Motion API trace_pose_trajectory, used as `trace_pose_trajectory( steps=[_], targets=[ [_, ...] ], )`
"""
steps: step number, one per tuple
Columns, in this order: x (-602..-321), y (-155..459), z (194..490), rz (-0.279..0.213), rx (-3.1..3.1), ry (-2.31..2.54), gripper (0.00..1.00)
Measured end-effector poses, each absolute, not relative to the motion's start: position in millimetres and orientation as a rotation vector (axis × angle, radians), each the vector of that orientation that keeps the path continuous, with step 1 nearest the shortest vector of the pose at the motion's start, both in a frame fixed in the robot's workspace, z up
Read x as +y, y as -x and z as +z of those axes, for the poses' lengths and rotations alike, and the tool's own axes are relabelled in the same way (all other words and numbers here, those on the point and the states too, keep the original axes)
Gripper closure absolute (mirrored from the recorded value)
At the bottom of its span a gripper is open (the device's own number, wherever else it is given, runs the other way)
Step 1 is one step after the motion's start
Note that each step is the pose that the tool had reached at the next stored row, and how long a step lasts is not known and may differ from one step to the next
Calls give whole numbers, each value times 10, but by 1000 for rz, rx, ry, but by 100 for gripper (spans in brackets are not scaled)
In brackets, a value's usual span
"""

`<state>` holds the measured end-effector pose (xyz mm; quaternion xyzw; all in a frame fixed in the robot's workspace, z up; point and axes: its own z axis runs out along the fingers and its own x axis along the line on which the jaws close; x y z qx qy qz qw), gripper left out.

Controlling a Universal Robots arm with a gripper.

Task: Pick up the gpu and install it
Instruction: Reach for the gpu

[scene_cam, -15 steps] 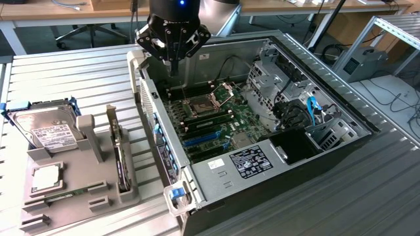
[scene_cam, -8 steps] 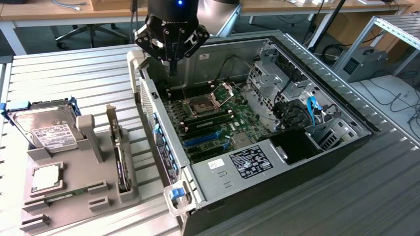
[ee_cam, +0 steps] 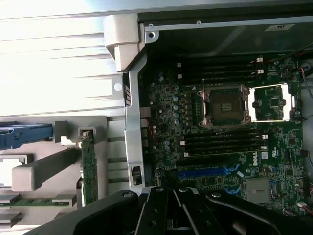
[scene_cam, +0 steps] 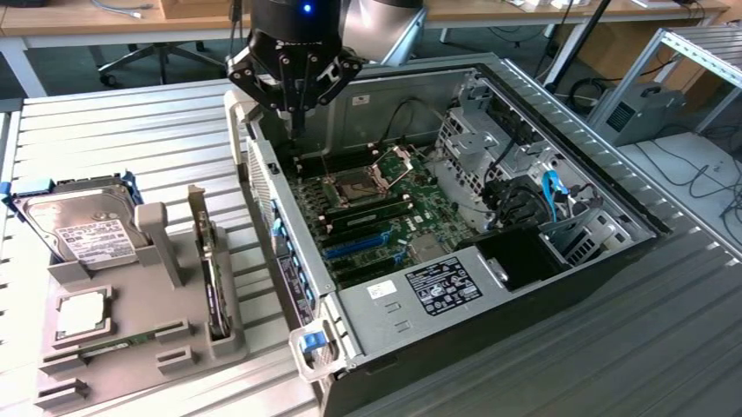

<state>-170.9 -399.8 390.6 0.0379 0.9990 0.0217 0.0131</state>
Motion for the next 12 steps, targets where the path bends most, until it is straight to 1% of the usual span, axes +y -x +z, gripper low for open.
trace_pose_trajectory(
  steps=[12],
  targets=[
    [-4023,1786,3892,68,3113,-118,89]
  ],
)
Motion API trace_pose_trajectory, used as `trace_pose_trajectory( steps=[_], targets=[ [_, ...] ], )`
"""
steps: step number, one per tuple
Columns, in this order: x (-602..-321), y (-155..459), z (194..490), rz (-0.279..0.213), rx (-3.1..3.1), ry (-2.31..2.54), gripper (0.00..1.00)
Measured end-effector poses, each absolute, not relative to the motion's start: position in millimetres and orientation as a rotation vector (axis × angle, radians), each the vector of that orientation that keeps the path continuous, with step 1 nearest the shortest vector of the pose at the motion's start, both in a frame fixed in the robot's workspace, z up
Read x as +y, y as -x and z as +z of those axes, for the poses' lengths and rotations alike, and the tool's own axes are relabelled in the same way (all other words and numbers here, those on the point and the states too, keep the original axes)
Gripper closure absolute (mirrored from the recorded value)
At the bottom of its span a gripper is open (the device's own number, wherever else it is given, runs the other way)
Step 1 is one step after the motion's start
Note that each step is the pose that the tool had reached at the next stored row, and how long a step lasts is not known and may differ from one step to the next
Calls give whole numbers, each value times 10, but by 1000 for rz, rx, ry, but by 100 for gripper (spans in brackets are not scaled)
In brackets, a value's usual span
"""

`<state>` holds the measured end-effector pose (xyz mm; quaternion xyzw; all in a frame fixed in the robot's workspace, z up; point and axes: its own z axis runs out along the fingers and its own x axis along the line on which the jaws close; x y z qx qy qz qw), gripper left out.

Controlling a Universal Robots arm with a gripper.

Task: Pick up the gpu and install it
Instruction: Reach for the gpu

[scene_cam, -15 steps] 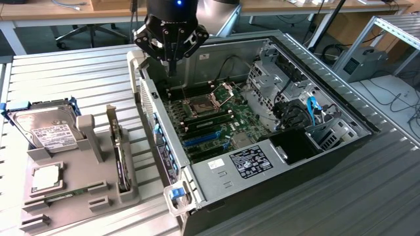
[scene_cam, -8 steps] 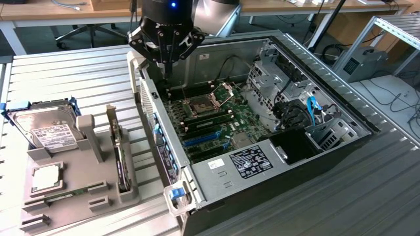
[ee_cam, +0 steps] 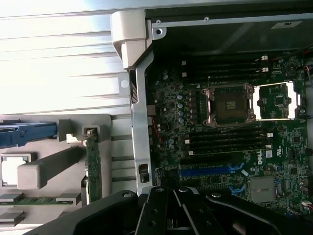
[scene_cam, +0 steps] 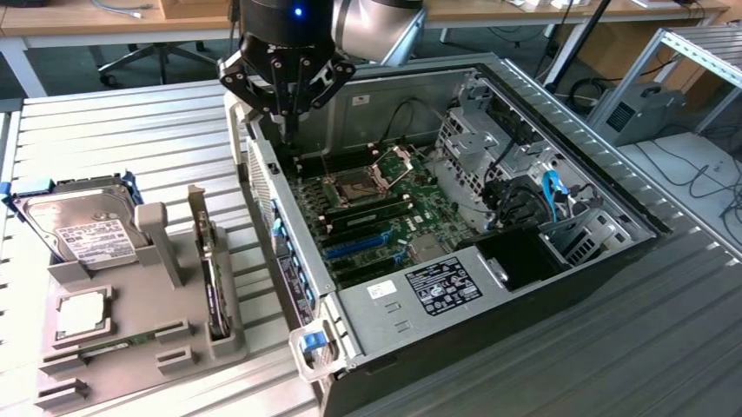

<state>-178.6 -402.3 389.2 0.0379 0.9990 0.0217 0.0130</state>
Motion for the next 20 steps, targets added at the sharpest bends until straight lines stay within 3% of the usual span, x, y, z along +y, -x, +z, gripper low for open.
trace_pose_trajectory(
  steps=[20],
  targets=[
    [-4024,1834,3889,68,3112,-118,89]
  ],
)
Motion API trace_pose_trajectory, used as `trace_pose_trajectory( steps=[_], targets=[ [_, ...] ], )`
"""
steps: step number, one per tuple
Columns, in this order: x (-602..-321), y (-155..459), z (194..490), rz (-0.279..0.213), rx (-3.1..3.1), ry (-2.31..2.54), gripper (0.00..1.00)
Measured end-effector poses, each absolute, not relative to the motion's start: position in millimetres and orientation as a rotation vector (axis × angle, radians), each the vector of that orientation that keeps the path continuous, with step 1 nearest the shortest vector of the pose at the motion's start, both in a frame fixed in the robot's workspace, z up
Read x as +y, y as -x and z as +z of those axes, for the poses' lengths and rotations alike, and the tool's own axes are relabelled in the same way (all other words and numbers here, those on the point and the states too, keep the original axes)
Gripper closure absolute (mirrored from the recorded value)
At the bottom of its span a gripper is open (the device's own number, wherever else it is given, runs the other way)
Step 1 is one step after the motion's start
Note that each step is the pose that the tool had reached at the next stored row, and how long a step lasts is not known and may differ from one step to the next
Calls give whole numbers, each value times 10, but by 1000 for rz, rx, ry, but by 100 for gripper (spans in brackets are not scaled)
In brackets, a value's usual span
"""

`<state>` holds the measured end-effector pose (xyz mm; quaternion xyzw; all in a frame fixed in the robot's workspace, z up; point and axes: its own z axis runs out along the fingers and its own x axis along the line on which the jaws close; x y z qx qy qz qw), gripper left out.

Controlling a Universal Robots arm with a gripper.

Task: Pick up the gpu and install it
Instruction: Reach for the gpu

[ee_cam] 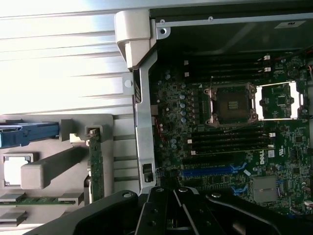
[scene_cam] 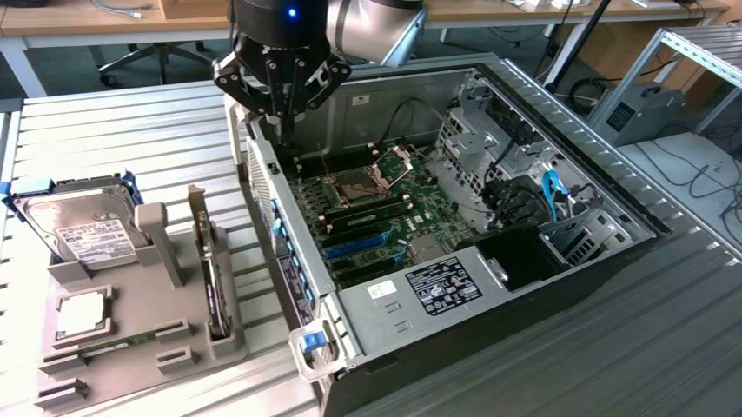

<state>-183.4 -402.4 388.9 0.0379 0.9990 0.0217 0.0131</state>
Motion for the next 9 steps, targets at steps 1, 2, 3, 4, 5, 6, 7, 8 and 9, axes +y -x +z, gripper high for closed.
trace_pose_trajectory(
  steps=[1,2,3,4,5,6,7,8,9],
  targets=[
    [-4024,1836,3889,68,3113,-118,89],
    [-4024,1842,3889,68,3112,-118,89],
    [-4024,1846,3889,68,3112,-118,89],
    [-4024,1851,3888,68,3112,-118,89],
    [-4024,1856,3889,68,3113,-118,89],
    [-4024,1859,3888,68,3113,-118,89],
    [-4024,1862,3888,68,3112,-118,89],
    [-4024,1865,3888,68,3113,-118,89],
    [-4024,1875,3887,68,3113,-118,89]
  ],
)
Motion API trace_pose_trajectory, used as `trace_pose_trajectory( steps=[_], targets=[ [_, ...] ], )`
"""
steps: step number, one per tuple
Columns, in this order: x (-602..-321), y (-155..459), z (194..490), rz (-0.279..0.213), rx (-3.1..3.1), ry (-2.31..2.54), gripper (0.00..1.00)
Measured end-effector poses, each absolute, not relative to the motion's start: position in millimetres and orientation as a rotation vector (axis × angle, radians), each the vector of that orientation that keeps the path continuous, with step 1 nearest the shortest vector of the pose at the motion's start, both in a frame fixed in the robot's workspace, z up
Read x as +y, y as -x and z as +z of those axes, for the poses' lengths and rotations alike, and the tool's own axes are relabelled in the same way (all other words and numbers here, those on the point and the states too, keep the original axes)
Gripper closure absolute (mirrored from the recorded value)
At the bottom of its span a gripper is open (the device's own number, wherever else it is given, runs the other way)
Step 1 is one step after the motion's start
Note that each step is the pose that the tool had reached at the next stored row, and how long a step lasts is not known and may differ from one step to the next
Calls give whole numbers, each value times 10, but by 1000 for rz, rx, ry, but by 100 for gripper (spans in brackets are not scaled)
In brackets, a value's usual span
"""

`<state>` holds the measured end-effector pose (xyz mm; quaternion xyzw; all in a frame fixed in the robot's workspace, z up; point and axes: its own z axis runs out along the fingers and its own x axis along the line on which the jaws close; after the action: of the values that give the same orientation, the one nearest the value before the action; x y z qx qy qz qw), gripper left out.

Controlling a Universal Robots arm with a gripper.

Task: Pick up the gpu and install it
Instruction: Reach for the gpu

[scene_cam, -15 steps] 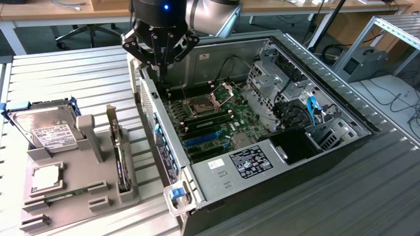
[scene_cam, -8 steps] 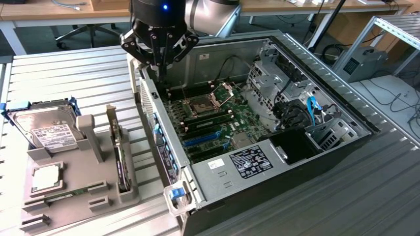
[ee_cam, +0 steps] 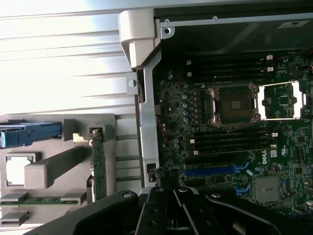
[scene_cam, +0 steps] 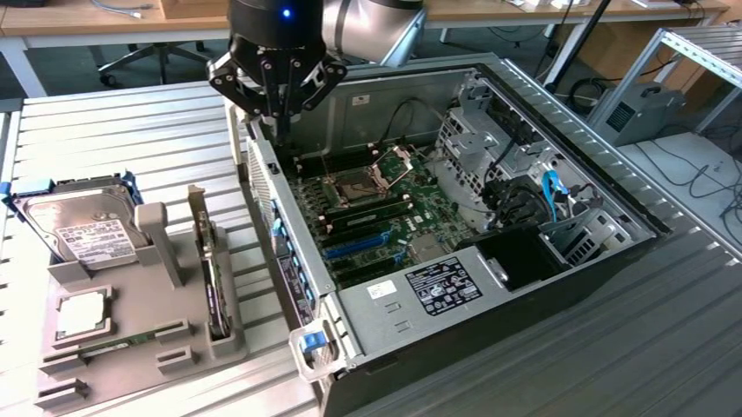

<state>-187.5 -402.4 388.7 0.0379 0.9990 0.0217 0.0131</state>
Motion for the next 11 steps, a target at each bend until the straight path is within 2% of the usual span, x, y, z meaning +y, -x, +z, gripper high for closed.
trace_pose_trajectory(
  steps=[11],
  targets=[
    [-4024,1898,3884,68,3113,-118,89]
  ],
)
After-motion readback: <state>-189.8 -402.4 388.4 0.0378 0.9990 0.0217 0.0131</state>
